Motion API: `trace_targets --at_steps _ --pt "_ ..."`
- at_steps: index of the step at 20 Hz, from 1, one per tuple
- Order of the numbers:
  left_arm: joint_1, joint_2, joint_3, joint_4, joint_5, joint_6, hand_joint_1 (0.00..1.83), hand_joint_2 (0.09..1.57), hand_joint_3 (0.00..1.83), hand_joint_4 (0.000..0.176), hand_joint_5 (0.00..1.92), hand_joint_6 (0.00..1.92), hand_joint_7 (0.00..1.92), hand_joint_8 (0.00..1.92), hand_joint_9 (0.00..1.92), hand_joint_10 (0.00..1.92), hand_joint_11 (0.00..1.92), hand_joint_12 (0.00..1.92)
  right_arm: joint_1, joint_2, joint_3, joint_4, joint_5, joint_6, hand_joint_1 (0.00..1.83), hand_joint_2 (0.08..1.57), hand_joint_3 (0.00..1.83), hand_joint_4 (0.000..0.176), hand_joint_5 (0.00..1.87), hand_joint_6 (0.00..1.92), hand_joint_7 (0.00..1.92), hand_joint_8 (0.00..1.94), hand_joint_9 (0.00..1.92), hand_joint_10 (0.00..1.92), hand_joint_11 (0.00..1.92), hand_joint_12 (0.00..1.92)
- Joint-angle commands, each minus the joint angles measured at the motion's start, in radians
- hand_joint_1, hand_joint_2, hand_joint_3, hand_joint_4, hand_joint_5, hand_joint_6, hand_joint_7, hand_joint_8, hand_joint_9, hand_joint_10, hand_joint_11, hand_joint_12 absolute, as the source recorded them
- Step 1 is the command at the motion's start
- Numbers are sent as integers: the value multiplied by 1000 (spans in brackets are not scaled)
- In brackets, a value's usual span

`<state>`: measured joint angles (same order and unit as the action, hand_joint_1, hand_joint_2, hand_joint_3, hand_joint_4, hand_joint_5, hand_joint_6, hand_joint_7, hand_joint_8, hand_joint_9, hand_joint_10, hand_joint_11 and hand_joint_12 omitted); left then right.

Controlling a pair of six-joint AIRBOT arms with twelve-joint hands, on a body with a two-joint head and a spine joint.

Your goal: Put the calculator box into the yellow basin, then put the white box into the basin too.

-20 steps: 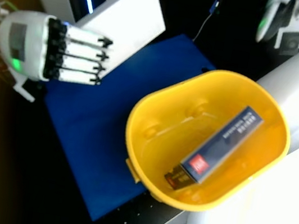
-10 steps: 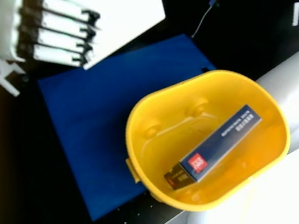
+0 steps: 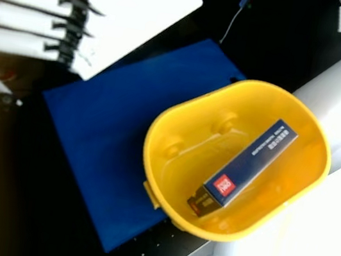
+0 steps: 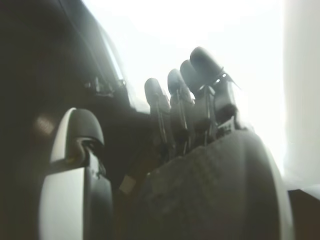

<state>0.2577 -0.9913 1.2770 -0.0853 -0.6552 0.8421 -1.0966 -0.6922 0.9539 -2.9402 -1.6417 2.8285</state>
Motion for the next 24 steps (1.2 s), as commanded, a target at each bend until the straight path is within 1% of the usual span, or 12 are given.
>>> trace_targets --at_steps 1,3,4,5,7,12,14,17,18,19,20,24 --pt "-6 -9 6 -4 -112 -3 800 1154 1 0 497 210 401 38 62 959 0 1397 22 2 10 34 -97 0 1379 1095 0 0 1022 729 1030 948 931 1275 774 1490" --pt "-5 -15 10 -8 -112 -3 791 1142 0 0 465 328 403 35 73 917 0 1377 116 -10 38 11 -6 -32 1379 1096 2 0 1016 852 1008 917 911 1247 772 1479" --pt "0 -12 10 -12 -114 -3 781 1145 1 0 459 347 402 33 64 906 0 1352 185 -28 61 -17 55 -43 1380 1092 0 0 1031 725 1034 935 935 1266 776 1486" --pt "5 -8 10 -17 -117 -4 782 1145 0 0 430 395 384 20 47 879 0 1307 248 -53 88 -46 118 -43 1379 1094 2 0 1021 823 1015 919 918 1249 774 1479" --pt "14 -4 10 -23 -124 -4 787 1126 0 0 419 400 369 10 66 778 0 1233 330 -102 134 -72 208 -43 1379 1095 0 0 1022 729 1030 948 931 1275 775 1490" --pt "13 -9 10 -23 -127 -3 768 1142 1 0 427 350 368 9 112 666 0 1179 392 -162 187 -72 300 -44 1379 1095 1 0 1020 829 1010 921 914 1254 773 1481" --pt "13 -10 10 -23 -125 -3 786 1143 0 0 402 593 375 4 101 671 0 1190 425 -190 209 -72 348 -58 1380 1091 0 0 1035 697 1039 939 940 1270 776 1487" --pt "13 -13 11 -23 -124 -3 814 1126 0 0 362 734 298 0 20 709 0 1200 463 -238 247 -72 404 -58 1378 1104 1 0 985 846 1001 961 903 1273 773 1482" --pt "14 -14 11 -23 -123 -3 823 1122 0 0 354 759 300 3 9 721 0 1254 478 -259 262 -72 424 -58 1379 1095 0 0 1022 729 1030 948 931 1275 775 1490" --pt "14 -18 13 -22 -121 -3 823 1112 0 0 359 796 321 12 8 729 0 1331 490 -278 274 -72 439 -58 1378 1105 1 0 985 847 1000 962 902 1275 774 1483" --pt "14 -23 15 -22 -121 -3 817 1106 0 0 359 777 332 15 27 716 0 1348 495 -290 280 -72 447 -58 1379 1095 0 0 1022 729 1030 948 931 1275 774 1490" --pt "17 -33 21 -22 -121 -3 798 1090 0 0 392 747 376 29 45 767 0 1424 513 -338 311 -72 485 -59 1380 1092 0 0 1031 725 1034 935 935 1266 776 1486"
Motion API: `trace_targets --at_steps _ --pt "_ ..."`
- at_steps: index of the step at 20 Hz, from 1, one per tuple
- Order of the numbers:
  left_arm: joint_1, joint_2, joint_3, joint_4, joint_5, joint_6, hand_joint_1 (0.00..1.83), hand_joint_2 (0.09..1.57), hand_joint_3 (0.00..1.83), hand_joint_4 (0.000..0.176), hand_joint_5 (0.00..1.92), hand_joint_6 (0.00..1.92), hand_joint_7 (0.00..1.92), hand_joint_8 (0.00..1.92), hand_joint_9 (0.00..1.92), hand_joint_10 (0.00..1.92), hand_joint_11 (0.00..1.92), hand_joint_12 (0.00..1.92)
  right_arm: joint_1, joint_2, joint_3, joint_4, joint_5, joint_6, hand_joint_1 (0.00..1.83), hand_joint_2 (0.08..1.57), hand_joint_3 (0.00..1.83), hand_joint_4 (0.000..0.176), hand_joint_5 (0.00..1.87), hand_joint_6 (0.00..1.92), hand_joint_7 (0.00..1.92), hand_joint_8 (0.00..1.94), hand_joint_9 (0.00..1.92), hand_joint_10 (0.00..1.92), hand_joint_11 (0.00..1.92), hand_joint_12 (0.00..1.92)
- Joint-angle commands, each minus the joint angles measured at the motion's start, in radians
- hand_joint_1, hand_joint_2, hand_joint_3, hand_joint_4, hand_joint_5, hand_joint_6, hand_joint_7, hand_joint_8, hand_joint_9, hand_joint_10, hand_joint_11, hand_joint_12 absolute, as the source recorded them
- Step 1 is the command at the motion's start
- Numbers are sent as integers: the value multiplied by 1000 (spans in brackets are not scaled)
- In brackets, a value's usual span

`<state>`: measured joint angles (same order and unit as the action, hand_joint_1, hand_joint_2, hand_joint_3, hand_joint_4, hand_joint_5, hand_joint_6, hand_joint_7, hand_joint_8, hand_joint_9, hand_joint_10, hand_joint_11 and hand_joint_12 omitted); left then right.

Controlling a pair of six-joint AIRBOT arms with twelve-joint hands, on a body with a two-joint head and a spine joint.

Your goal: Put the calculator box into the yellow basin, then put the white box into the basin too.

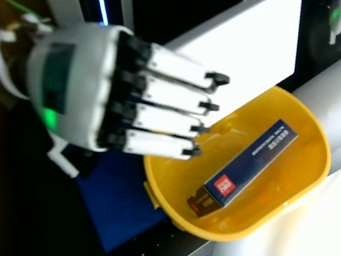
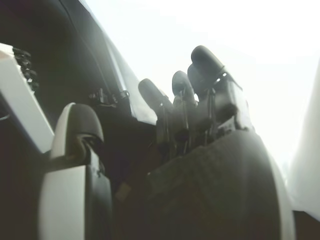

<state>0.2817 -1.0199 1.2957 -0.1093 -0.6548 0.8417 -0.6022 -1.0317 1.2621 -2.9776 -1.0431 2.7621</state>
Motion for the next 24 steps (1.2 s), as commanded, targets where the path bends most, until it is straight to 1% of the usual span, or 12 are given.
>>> trace_targets --at_steps 1,2,5,6,7,10,13,16,17,20,23,24 --pt "-7 -6 2 2 -121 -3 797 1088 0 0 400 751 375 28 39 773 0 1435 22 -7 11 -34 -99 7 1257 1125 3 0 1016 973 906 1079 792 1173 621 1558" --pt "-7 -7 3 4 -122 -3 777 1097 1 0 371 705 392 37 7 818 0 1451 25 -16 20 -34 -82 6 1153 1154 1 0 898 1125 599 754 293 1196 53 1851" --pt "-7 -8 1 5 -129 -4 789 1107 1 0 430 623 513 199 91 1116 0 1715 29 -27 32 -34 -58 6 1211 1191 2 0 984 1003 667 1411 441 1454 276 1893" --pt "-7 -8 1 5 -131 -5 736 1062 0 16 483 504 475 148 108 882 0 1581 30 -28 33 -34 -57 6 1186 1121 0 0 997 919 1207 1836 1345 1880 1393 1920" --pt "-7 -7 1 5 -134 -8 736 1062 0 16 483 504 475 148 108 882 0 1581 31 -28 33 -34 -57 6 1186 1121 0 0 997 919 1207 1836 1345 1880 1393 1920" --pt "-5 -7 0 5 -138 -10 728 1129 4 0 344 619 460 179 134 945 0 1609 35 -28 33 -34 -58 6 1103 903 0 0 318 109 294 38 148 252 17 1186" --pt "2 -2 -2 5 -144 -16 714 1149 7 0 329 641 432 208 101 985 0 1634 44 -27 33 -34 -59 6 916 890 1 0 76 0 19 0 2 10 0 414" --pt "7 10 -9 3 -149 -21 747 1184 5 0 265 706 368 312 73 1011 0 1602 48 -24 28 -34 -82 8 950 890 2 0 16 24 0 0 29 16 36 988" --pt "9 15 -12 1 -150 -22 772 1183 0 0 290 784 254 532 7 1085 0 1608 48 -21 25 -34 -88 10 859 914 6 0 32 13 0 0 0 0 0 92" --pt "19 33 -26 -3 -161 -23 792 1164 0 0 341 806 257 588 10 1111 0 1747 47 -11 10 -34 -124 19 809 931 11 0 51 16 14 5 0 0 0 0" --pt "27 64 -59 -4 -185 -25 790 1171 0 0 310 876 162 409 0 712 0 1321 14 28 -30 -34 -198 24 769 1009 7 0 239 27 172 8 68 16 19 25" --pt "30 72 -69 -1 -194 -25 796 1184 3 0 323 960 154 352 0 669 0 1236 1 36 -37 -34 -220 33 728 1033 5 0 328 40 164 850 13 1102 3 1542"
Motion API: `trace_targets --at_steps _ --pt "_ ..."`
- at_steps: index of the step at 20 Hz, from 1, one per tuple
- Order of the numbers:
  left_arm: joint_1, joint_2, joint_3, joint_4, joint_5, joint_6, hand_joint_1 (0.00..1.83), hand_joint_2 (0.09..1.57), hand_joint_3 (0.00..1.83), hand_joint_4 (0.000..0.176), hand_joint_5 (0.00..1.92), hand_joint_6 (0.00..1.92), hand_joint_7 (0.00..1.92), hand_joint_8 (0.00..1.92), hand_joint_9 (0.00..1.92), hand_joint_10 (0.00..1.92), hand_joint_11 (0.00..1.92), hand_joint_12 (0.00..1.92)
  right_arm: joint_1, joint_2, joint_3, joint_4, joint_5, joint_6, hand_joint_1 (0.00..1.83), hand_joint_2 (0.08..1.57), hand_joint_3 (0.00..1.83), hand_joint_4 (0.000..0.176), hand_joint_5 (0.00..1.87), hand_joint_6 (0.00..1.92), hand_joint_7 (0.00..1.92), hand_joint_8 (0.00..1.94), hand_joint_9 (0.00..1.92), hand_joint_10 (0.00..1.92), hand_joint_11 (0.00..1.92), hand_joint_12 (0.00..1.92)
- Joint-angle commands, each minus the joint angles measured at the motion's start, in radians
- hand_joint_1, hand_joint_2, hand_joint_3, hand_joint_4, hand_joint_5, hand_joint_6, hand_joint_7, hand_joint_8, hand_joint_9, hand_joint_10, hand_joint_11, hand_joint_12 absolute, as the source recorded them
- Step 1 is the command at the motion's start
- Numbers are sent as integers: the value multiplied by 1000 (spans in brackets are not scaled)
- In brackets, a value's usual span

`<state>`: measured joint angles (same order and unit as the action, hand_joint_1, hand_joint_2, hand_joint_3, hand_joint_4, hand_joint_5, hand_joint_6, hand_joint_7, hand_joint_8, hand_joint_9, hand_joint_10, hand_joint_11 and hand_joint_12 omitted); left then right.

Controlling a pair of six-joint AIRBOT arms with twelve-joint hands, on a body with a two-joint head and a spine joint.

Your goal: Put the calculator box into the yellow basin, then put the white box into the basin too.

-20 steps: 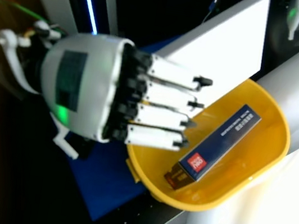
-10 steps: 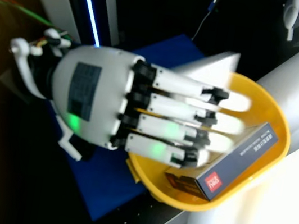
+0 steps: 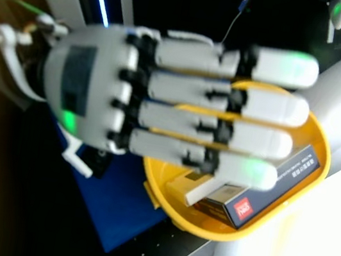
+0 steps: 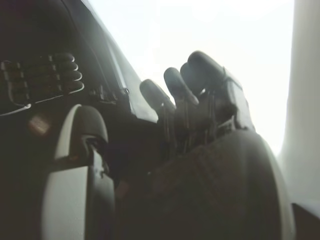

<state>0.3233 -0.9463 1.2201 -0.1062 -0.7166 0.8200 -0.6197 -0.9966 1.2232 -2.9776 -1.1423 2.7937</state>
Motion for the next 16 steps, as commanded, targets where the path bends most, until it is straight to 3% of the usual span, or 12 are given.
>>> trace_targets --at_steps 1,2,3,4,5,6,7,8,9,12,13,16 --pt "-7 9 -6 2 -146 -5 818 1197 4 0 336 1014 195 334 8 716 0 1204 1 5 -1 -34 -150 23 575 1092 12 0 365 36 203 1311 71 1706 206 1845" --pt "-1 20 -21 13 -163 -9 818 1197 4 0 336 1014 195 334 8 716 0 1204 -19 8 -4 -34 -185 56 575 1092 12 0 365 36 203 1311 71 1706 206 1845" --pt "5 27 -34 25 -181 -16 810 1200 2 0 307 1001 286 359 45 820 0 1297 -37 13 -10 -34 -219 60 543 965 0 0 179 30 14 452 2 669 7 1918" --pt "9 33 -46 41 -201 -30 824 1203 1 0 298 1041 284 529 31 914 0 1367 -56 23 -21 -34 -245 64 617 966 0 0 208 54 118 280 0 690 1 1920" --pt "16 40 -58 59 -228 -51 840 1209 2 0 312 1084 262 764 37 1032 0 1475 -76 33 -35 -34 -274 65 668 1007 4 44 292 101 220 218 0 808 0 1809" --pt "30 51 -74 73 -267 -74 828 1212 1 0 313 1101 225 847 36 1068 0 1534 -101 40 -50 -34 -309 65 665 1004 1 46 227 74 206 147 0 706 0 1673" --pt "37 55 -81 77 -283 -79 822 1221 3 0 320 1116 206 913 42 1087 0 1541 -111 42 -55 -34 -322 65 709 1065 7 8 333 119 298 93 49 633 0 1532" --pt "53 67 -99 81 -318 -82 819 1221 2 0 360 1116 220 973 79 1141 0 1611 -136 45 -66 -34 -363 67 745 1076 3 29 422 104 350 42 118 466 0 1309" --pt "66 75 -111 81 -343 -82 839 1194 0 0 347 1086 252 1014 125 1192 0 1658 -151 48 -74 -31 -386 69 805 1082 1 0 481 74 454 24 292 339 0 1239" --pt "111 92 -144 82 -444 -103 855 1220 8 0 297 1004 257 1184 142 1327 0 1755 -238 62 -115 8 -508 72 972 1109 3 0 846 70 788 32 697 209 247 1232" --pt "129 97 -158 82 -480 -105 857 1232 9 0 271 1099 230 1213 107 1338 0 1739 -282 65 -132 34 -566 72 1013 1191 4 0 802 1023 864 41 773 244 273 1290" --pt "213 106 -190 41 -589 -105 731 1249 7 0 172 1149 154 1144 82 1225 0 1536 -392 77 -176 116 -621 72 995 1247 2 0 726 1364 886 34 783 270 272 1320"
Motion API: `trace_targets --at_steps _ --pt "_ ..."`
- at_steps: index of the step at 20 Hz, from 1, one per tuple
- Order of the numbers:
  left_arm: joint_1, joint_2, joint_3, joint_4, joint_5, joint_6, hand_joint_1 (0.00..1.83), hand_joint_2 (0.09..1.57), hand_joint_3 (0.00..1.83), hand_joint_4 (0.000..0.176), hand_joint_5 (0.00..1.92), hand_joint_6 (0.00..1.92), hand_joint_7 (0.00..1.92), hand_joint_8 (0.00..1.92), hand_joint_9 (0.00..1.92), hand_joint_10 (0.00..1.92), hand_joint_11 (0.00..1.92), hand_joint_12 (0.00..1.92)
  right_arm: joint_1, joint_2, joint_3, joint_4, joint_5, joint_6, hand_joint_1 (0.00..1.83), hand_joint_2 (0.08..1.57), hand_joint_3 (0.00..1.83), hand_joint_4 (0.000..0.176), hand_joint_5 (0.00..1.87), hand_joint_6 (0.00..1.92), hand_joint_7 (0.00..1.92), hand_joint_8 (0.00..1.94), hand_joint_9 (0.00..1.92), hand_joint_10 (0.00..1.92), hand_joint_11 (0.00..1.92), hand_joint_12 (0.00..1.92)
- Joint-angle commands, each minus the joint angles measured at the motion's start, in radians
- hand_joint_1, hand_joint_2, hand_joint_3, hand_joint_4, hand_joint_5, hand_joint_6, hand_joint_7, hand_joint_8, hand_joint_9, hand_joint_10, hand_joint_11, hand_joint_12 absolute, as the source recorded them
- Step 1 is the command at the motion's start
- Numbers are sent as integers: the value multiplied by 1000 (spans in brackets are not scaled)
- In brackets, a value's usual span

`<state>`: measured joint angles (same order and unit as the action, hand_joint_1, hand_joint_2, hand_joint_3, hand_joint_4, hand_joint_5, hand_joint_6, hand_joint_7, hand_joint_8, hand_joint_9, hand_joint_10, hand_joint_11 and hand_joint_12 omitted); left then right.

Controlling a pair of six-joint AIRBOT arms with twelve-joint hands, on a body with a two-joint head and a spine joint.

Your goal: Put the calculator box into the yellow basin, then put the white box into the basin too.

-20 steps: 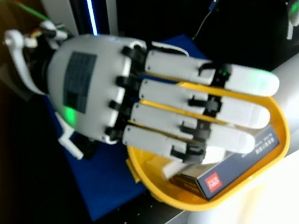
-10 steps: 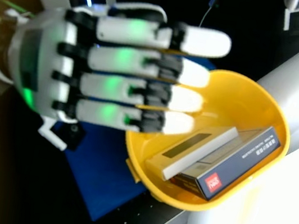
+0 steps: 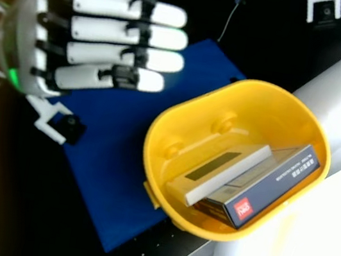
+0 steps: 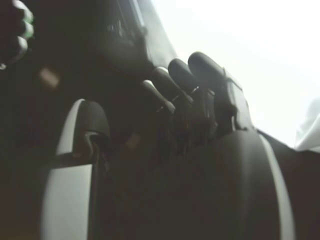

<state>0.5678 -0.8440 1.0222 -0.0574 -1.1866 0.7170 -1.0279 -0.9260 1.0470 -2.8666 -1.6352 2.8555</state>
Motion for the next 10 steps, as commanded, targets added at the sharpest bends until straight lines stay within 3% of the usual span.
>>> trace_targets --at_steps 1,2,4,6,7,8,9,10 --pt "21 11 -6 -40 -178 -2 613 1286 11 0 125 1104 140 1073 63 1227 0 1512 7 4 -1 14 -128 10 995 1247 2 0 725 1366 886 33 782 271 272 1320" --pt "74 17 -20 -69 -232 -5 547 1311 12 0 100 1104 139 1076 55 1253 0 1484 2 -4 -2 19 -128 10 995 1247 1 0 726 1366 886 33 782 272 272 1321" --pt "176 21 -41 -121 -349 -29 606 1284 0 0 157 1170 225 1203 121 1345 0 1604 0 -19 -7 19 -128 10 995 1247 1 0 726 1367 886 33 781 273 272 1321" --pt "283 21 -63 -180 -475 -54 715 1208 0 0 140 1005 187 986 110 1148 0 1531 1 -21 -22 0 -128 9 995 1247 1 0 726 1366 886 32 781 274 272 1321" --pt "340 21 -80 -208 -539 -55 731 1241 2 0 51 1074 66 795 33 1076 0 1420 2 -22 -31 -21 -128 3 995 1248 1 0 725 1366 887 32 781 275 272 1321" --pt "377 22 -101 -233 -546 -56 809 1327 6 61 448 1512 64 769 6 1083 0 1393 8 -17 -37 -39 -128 -13 994 1248 1 0 726 1366 887 32 780 276 272 1322" --pt "378 17 -105 -227 -546 -48 976 1338 2 0 548 1569 136 831 9 1169 0 1361 12 -12 -38 -44 -129 -18 995 1248 1 0 725 1366 887 31 780 276 272 1322" --pt "378 11 -107 -211 -546 -44 1033 1318 0 0 600 1530 145 705 1 1083 0 1304 17 -4 -36 -48 -129 -27 994 1248 1 0 726 1366 887 31 780 277 271 1322"
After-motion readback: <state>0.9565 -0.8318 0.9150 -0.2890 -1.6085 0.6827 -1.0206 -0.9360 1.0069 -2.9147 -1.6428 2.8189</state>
